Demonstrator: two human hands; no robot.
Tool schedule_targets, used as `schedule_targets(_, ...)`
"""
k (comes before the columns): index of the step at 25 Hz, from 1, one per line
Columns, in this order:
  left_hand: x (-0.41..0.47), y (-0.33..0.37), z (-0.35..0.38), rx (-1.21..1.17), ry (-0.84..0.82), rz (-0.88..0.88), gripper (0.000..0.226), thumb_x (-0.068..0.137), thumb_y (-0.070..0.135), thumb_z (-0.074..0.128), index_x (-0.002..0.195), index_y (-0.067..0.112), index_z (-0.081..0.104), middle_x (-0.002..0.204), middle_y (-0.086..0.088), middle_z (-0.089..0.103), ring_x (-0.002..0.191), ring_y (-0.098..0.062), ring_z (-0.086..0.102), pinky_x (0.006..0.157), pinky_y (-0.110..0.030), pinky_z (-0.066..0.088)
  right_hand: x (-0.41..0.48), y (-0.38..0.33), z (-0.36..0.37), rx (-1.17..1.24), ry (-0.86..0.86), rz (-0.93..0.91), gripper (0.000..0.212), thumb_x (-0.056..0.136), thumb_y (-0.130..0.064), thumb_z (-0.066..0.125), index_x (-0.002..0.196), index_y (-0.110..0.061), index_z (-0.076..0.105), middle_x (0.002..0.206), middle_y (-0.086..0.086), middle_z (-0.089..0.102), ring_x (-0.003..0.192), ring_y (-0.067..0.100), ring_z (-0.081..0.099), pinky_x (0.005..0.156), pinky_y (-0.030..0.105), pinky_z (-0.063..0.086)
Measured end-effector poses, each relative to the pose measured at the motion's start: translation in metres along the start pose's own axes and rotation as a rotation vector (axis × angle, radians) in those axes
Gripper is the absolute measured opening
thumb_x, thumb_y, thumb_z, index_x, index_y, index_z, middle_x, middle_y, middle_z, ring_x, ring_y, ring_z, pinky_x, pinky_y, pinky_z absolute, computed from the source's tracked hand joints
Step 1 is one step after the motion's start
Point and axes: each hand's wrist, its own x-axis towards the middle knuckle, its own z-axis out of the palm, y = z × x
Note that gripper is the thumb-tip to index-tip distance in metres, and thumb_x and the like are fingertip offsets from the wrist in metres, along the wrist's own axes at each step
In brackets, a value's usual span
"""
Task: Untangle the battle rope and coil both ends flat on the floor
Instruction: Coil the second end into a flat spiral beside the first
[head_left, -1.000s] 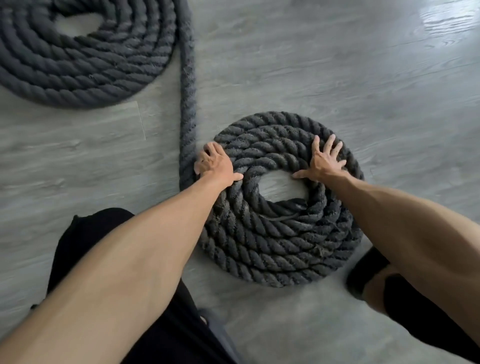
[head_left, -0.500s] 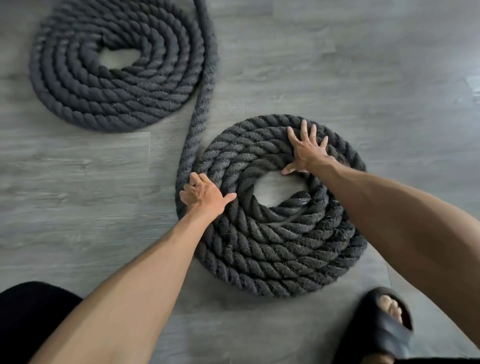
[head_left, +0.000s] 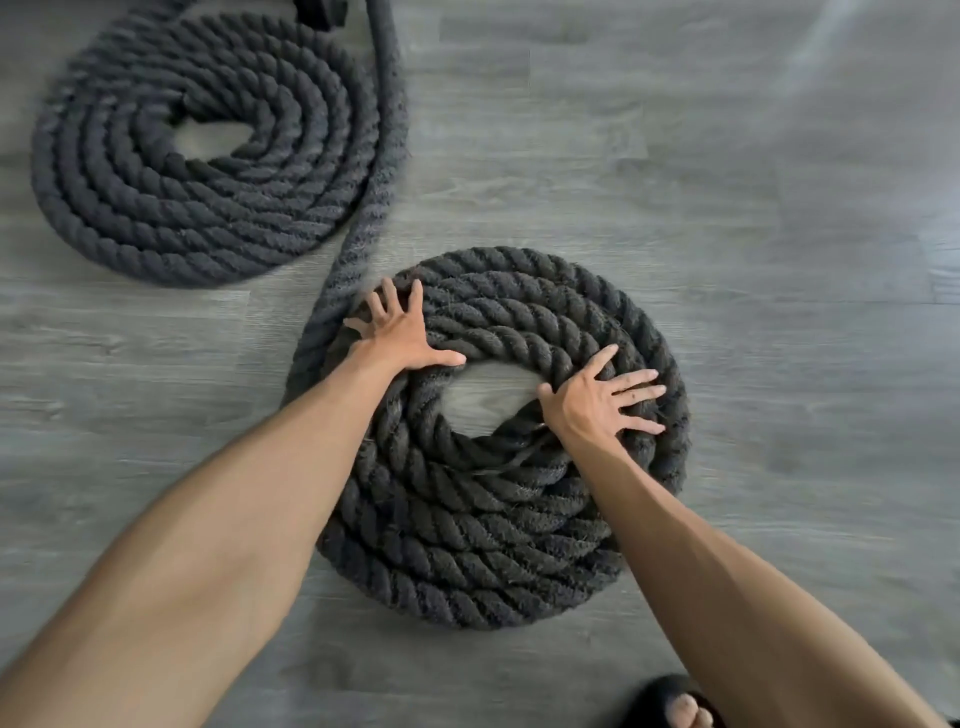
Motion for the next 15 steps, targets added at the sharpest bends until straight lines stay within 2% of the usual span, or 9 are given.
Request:
schedule_targets(3,0.001,0.003,-0.002,-0.032,0.061,-0.069,0.133,0.067,0.077,0.068,0.157,0.023,-0.013,0.164,-0.011,-0.013,0.149,-0.039,-0.008,0.114,-0.066,0.014,0.024,-0.007,-0.009,-0.070,0.022,-0.040,0.100,0.093,-0.044,0.059,0.160,-0.019,-0.011,0.155,0.041,-0.022,0.142,0.060,-0.021,0.101,0.086,0.004)
schedule_targets(8,0.006,0.023,-0.021,-0.070,0.011,-0.206,0.128,0.076,0.073,0.063,0.156,0.011,-0.015,0.164,-0.009,-0.015,0.150,-0.038,-0.006,0.114,-0.063,0.018,0.067,-0.026,-0.044,-0.147,0.009,-0.190,0.091,0.097,-0.037,0.052,0.160,-0.019,-0.012,0.154,0.041,-0.022,0.142,0.061,-0.020,0.102,0.086,0.004)
schedule_targets(11,0.009,0.034,-0.029,-0.068,-0.005,-0.268,0.127,0.075,0.077,0.059,0.156,0.009,-0.012,0.164,-0.010,-0.010,0.149,-0.037,-0.002,0.112,-0.061,0.022,0.097,-0.041,-0.065,-0.201,-0.033,-0.269,0.091,0.097,-0.038,0.051,0.159,-0.021,-0.013,0.155,0.040,-0.023,0.142,0.061,-0.021,0.101,0.086,0.004)
schedule_targets(15,0.029,0.038,-0.041,-0.017,0.087,-0.291,0.130,0.072,0.076,0.064,0.155,0.003,-0.004,0.162,-0.015,0.003,0.145,-0.039,0.013,0.110,-0.054,0.026,0.149,-0.076,-0.109,-0.367,-0.089,-0.392,0.100,0.096,-0.051,0.057,0.158,-0.027,-0.016,0.157,0.034,-0.025,0.144,0.055,-0.023,0.105,0.084,0.003)
